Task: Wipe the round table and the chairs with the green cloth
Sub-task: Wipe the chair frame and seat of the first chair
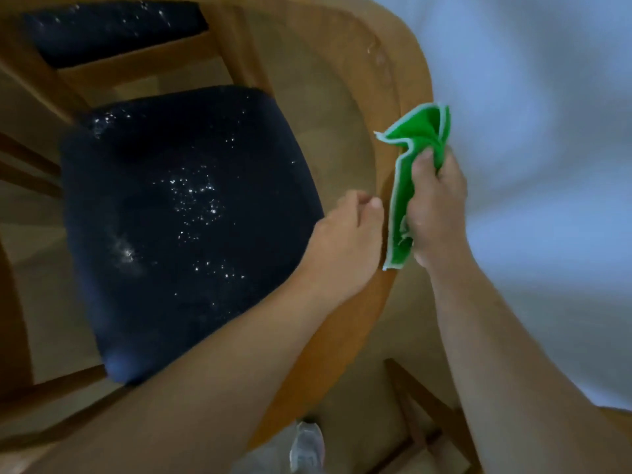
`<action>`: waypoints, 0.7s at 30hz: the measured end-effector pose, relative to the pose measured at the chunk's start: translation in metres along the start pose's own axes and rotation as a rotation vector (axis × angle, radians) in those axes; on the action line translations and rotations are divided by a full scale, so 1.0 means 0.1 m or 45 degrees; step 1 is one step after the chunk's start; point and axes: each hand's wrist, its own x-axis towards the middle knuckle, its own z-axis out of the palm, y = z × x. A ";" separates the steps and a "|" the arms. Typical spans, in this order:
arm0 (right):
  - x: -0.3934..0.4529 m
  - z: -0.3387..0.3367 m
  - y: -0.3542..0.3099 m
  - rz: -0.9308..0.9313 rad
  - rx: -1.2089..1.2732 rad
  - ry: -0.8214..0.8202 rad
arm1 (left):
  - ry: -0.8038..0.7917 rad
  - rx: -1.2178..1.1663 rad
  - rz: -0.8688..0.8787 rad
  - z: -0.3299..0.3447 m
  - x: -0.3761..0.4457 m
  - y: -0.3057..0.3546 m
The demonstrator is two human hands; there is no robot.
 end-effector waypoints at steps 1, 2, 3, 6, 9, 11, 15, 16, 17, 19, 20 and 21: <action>0.04 -0.03 -0.02 0.078 0.144 0.000 | -0.002 -0.076 0.047 0.01 0.08 0.09; 0.01 -0.03 -0.02 0.166 0.236 -0.008 | 0.006 -0.113 0.105 -0.01 0.16 0.19; -0.07 -0.03 -0.01 0.244 0.272 -0.023 | 0.023 -0.126 0.164 -0.06 0.27 0.30; -0.45 -0.02 0.19 0.395 0.371 -0.125 | 0.024 -0.040 0.203 -0.19 0.65 0.65; -0.65 -0.03 0.28 0.523 0.365 -0.156 | -0.020 0.057 0.097 -0.22 0.92 0.86; -0.57 -0.03 0.23 0.507 0.292 -0.154 | -0.020 0.070 0.048 -0.24 0.97 0.90; 0.10 -0.03 -0.08 0.341 0.210 -0.207 | -0.055 -0.048 -0.070 -0.33 1.02 0.97; 0.35 -0.01 -0.18 0.301 0.187 -0.264 | -0.093 -0.107 -0.142 -0.39 1.07 1.01; 0.58 0.00 -0.29 0.266 0.165 -0.336 | -0.138 -0.141 -0.225 -0.46 1.13 1.05; 0.92 0.04 -0.48 0.201 0.130 -0.479 | -0.124 -0.207 -0.381 -0.64 1.32 1.10; 1.02 0.05 -0.52 0.174 0.123 -0.526 | -0.029 -0.264 -0.445 -0.74 1.43 1.13; 1.05 0.06 -0.53 0.160 0.114 -0.556 | 0.095 -0.352 -0.506 -0.82 1.55 1.15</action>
